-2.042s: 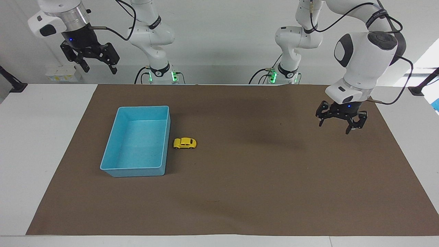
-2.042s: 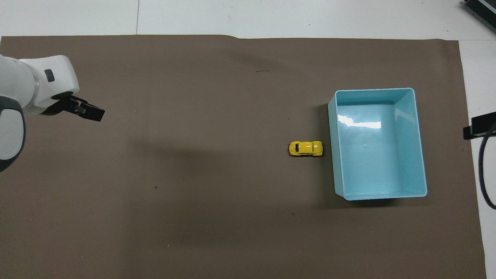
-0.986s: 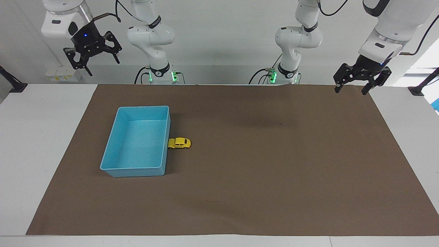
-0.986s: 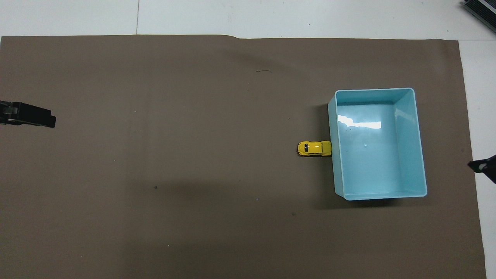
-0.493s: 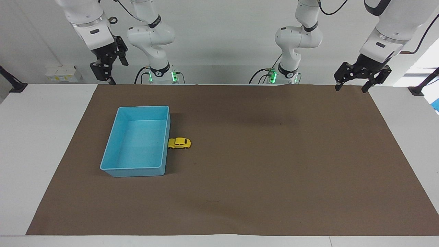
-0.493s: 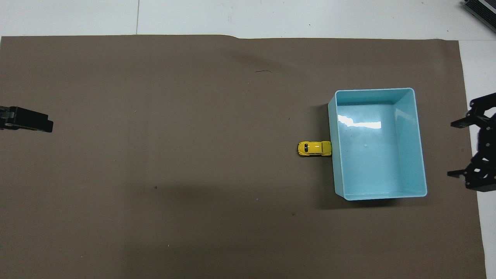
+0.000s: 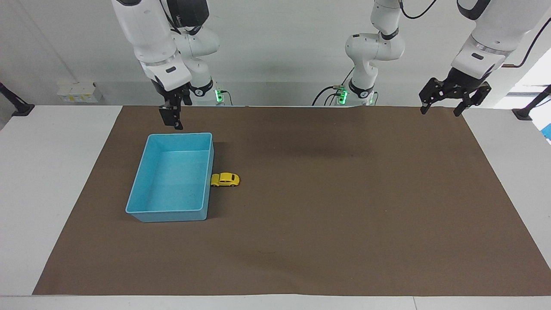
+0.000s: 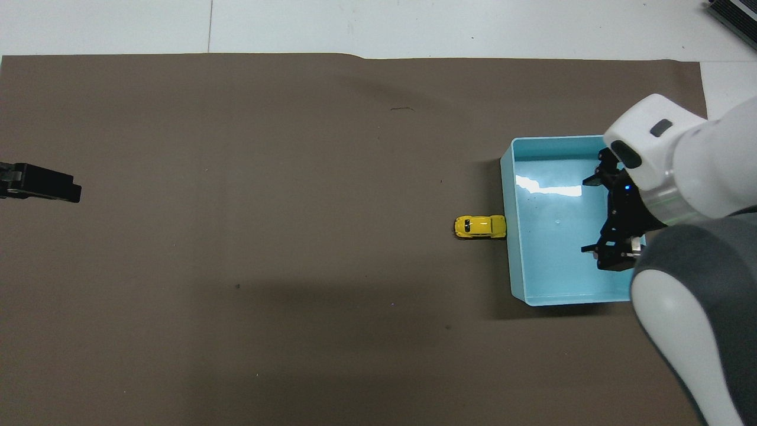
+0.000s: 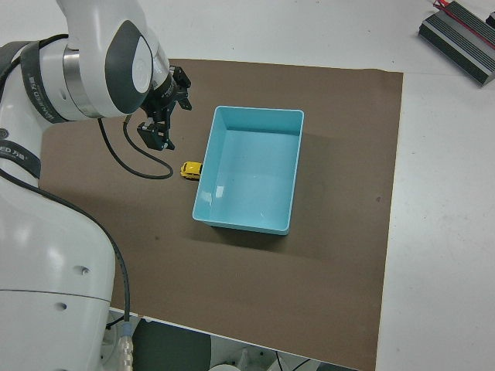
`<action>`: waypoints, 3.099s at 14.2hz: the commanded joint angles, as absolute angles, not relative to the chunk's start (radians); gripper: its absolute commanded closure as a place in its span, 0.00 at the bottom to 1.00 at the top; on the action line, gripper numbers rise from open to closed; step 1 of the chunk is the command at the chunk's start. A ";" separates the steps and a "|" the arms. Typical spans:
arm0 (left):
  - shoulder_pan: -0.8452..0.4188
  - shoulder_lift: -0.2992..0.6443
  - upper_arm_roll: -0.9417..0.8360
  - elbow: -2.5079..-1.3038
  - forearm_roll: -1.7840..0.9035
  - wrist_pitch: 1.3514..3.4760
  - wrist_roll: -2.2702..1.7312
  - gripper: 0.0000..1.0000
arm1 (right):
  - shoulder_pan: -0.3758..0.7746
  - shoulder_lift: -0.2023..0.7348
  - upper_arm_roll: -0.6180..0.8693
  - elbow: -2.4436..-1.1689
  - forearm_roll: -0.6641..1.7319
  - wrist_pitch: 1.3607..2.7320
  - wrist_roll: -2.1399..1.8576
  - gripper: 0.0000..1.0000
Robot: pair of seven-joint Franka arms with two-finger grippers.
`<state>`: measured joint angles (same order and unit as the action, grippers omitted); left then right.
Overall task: Wind up and store yellow beetle car
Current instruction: 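Reach the right gripper past the blue box toward the car, then lower the right gripper and grasp the yellow car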
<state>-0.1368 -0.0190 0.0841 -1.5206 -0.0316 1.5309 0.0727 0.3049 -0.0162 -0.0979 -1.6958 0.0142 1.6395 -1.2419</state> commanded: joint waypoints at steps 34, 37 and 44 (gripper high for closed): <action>-0.118 -0.044 0.071 -1.545 -0.035 1.522 0.067 0.00 | 0.411 0.265 -0.100 -2.049 0.020 2.330 -1.213 0.68; -0.118 -0.044 0.071 -1.545 -0.035 1.522 0.067 0.00 | 0.411 0.268 -0.100 -2.040 0.020 2.324 -1.204 1.00; -0.118 -0.044 0.071 -1.543 -0.035 1.522 0.067 0.00 | 0.491 0.299 -0.094 -1.861 0.029 2.280 -1.031 1.00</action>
